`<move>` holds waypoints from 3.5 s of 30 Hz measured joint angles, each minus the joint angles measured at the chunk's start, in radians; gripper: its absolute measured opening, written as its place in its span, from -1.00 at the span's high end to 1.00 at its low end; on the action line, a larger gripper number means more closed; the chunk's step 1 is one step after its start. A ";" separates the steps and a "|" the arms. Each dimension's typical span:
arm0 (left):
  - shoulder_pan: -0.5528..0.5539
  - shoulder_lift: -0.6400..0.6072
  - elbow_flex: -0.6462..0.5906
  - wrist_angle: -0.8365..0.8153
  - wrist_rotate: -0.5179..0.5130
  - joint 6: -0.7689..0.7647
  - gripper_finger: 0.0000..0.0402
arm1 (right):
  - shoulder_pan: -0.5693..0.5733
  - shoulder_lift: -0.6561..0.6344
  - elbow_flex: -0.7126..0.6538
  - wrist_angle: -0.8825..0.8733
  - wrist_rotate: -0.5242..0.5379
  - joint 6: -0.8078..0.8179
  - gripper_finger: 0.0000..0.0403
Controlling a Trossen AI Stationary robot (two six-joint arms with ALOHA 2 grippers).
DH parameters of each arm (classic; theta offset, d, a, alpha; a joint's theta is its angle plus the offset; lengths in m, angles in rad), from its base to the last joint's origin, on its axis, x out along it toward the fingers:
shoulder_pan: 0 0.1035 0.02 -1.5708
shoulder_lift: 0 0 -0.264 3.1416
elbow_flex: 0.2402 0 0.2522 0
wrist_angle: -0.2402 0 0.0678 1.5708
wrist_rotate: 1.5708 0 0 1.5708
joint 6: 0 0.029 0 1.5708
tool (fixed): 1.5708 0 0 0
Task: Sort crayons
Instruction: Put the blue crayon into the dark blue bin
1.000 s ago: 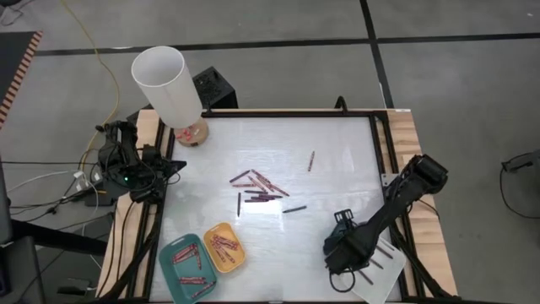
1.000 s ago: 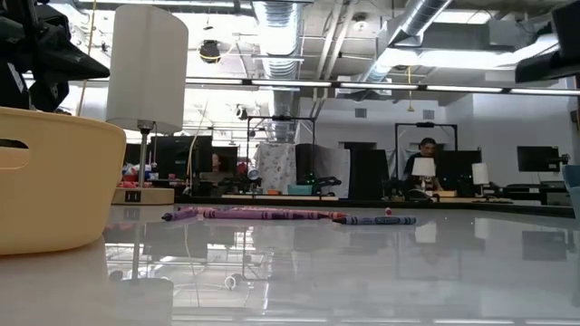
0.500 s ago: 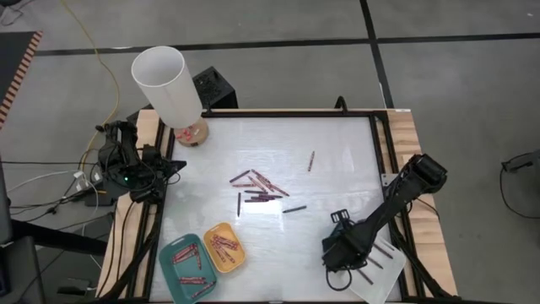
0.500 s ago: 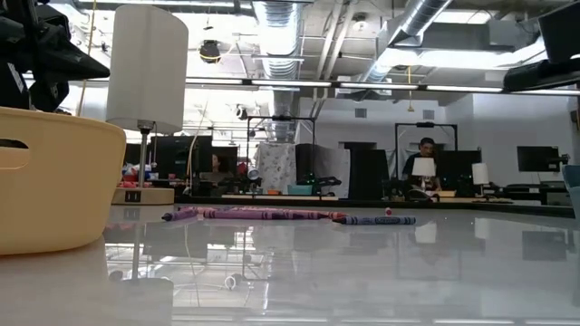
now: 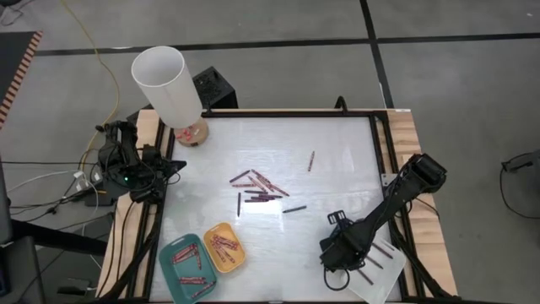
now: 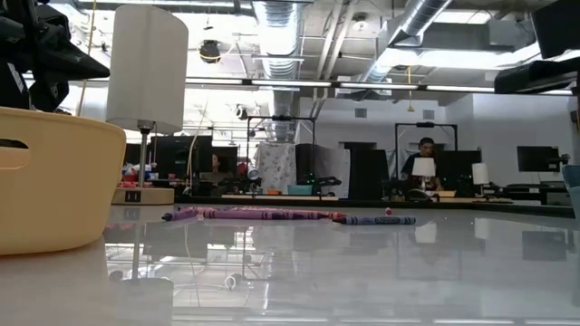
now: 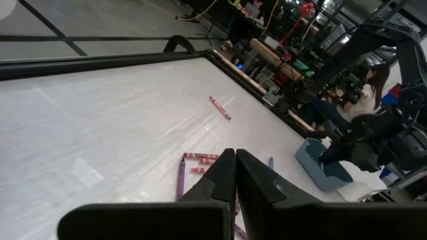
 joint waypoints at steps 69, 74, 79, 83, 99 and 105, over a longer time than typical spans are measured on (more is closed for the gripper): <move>0.000 0.000 0.000 0.000 0.000 0.005 1.00 | -0.507 0.000 0.098 0.344 0.063 -0.355 -0.01; 0.000 0.000 0.000 0.000 0.000 0.005 1.00 | -0.529 0.000 0.001 0.452 0.037 -0.399 -0.07; 0.000 0.000 0.000 0.000 0.000 0.005 1.00 | -0.544 0.000 -0.060 0.542 0.031 -0.402 -0.07; 0.000 0.000 0.000 0.000 0.000 0.004 1.00 | -0.541 0.003 -0.100 0.601 0.030 -0.398 -0.07; 0.000 0.000 0.000 -0.001 0.000 0.001 1.00 | -0.539 0.004 -0.218 0.760 -0.009 -0.370 0.00; 0.000 0.000 0.000 -0.001 0.000 0.002 1.00 | -0.539 0.001 -0.242 0.758 0.014 -0.331 0.10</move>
